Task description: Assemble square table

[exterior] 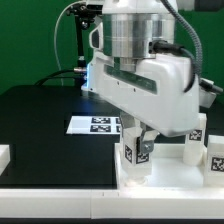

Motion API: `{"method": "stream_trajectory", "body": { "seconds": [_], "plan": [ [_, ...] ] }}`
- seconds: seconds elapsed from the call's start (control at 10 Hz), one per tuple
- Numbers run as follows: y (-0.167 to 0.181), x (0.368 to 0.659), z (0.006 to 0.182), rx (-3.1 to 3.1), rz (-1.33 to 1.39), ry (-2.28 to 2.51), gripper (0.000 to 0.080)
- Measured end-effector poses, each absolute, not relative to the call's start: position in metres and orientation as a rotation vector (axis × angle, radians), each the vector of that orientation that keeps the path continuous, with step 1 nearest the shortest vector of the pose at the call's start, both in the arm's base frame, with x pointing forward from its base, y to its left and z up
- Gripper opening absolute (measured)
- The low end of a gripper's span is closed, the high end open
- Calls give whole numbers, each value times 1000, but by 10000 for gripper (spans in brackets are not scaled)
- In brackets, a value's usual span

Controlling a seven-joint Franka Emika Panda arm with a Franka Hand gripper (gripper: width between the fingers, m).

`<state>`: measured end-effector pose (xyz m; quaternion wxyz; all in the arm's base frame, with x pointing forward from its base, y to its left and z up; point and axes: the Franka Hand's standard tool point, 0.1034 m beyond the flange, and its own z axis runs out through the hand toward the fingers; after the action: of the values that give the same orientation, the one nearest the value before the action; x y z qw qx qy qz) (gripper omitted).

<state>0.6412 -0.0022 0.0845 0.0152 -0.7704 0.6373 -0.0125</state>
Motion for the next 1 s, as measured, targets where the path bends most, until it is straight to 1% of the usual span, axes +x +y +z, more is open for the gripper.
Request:
{"method": "stream_trajectory", "body": {
  "seconds": [0.1,0.3,0.4,0.5,0.6,0.7,0.8,1.0],
  "plan": [
    [-2,640,85,-2293,-62,2108,289],
    [-2,639,85,-2219,-51,2171,289],
    [-2,639,84,-2238,-50,2152,344],
    [-2,639,84,-2294,-52,2094,509],
    [-1,638,85,-2487,-47,1895,509],
    [2,638,85,-2668,-42,1657,622],
    [7,636,84,-2806,-36,1419,641],
    [6,637,84,-2905,-38,1205,647]
  ]
}}
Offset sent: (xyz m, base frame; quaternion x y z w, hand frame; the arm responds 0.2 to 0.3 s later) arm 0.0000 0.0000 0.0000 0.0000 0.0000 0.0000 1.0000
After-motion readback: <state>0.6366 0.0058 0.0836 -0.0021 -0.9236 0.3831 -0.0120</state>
